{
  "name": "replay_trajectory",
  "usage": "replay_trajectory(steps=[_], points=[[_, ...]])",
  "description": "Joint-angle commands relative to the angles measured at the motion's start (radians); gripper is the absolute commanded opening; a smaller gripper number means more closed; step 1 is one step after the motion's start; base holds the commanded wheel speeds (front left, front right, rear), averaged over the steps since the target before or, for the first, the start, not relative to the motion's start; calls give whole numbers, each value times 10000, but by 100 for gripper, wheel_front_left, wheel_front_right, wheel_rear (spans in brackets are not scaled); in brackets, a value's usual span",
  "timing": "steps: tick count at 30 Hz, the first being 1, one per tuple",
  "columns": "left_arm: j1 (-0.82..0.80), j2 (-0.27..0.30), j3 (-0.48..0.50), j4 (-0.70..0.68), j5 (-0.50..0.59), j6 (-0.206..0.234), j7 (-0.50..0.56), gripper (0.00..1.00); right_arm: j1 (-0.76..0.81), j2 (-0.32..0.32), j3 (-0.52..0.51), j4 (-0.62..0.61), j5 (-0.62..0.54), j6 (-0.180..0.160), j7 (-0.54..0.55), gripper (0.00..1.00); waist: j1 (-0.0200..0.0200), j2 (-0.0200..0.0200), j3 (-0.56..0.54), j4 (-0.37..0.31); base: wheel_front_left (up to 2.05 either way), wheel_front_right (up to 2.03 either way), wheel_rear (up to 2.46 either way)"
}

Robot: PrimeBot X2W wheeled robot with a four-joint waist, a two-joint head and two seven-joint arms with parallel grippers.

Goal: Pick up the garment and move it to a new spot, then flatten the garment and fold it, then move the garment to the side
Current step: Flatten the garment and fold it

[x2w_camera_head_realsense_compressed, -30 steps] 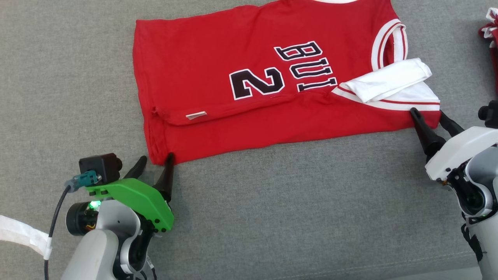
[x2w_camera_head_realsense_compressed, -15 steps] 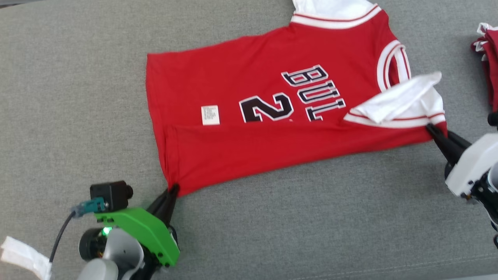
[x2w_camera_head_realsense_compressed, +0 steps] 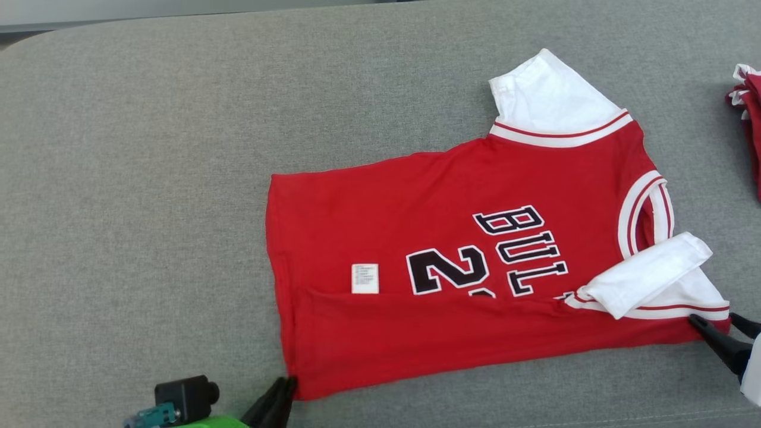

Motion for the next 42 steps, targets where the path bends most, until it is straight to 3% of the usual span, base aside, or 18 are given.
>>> replay_trajectory(steps=[1, 5, 10, 14, 21, 32, 42], points=[[77, 180, 178, -114, 134, 99, -75, 100, -110, -140, -150, -108, -105, -18, 34, 100, 0, -1, 8, 67, 0, 0, 0], [-430, 539, 553, -568, 440, 346, -114, 100, -1016, -368, -701, -821, 77, -15, 115, 100, 0, -1, 282, 106, 0, 0, 0], [-2100, 763, 593, -734, 785, 237, 232, 100, -3349, -592, -775, -1311, -515, -15, 512, 100, 0, -1, 1145, 416, 0, 0, 0], [-4377, 344, 172, 161, 1351, 95, 346, 100, -5771, -413, -189, -912, -1430, -17, 1085, 100, 0, -1, 2043, 954, 0, 0, 0], [-7192, -756, -715, 2577, 1870, -402, 121, 100, -8936, 422, 1127, 1048, -2944, -14, 1497, 100, 0, -1, 2963, 1821, 0, 0, 0], [-8482, -1217, -1293, 4041, 1907, -962, 49, 100, -10390, 731, 1924, 3472, -3708, -15, 1401, 100, 0, -1, 3374, 2251, 0, 0, 0], [-8537, -968, -1425, 4056, 1752, -1182, 453, 100, -10292, 742, 2079, 4433, -3577, -23, 1545, 100, 0, -1, 3353, 2069, 0, 0, 0]])
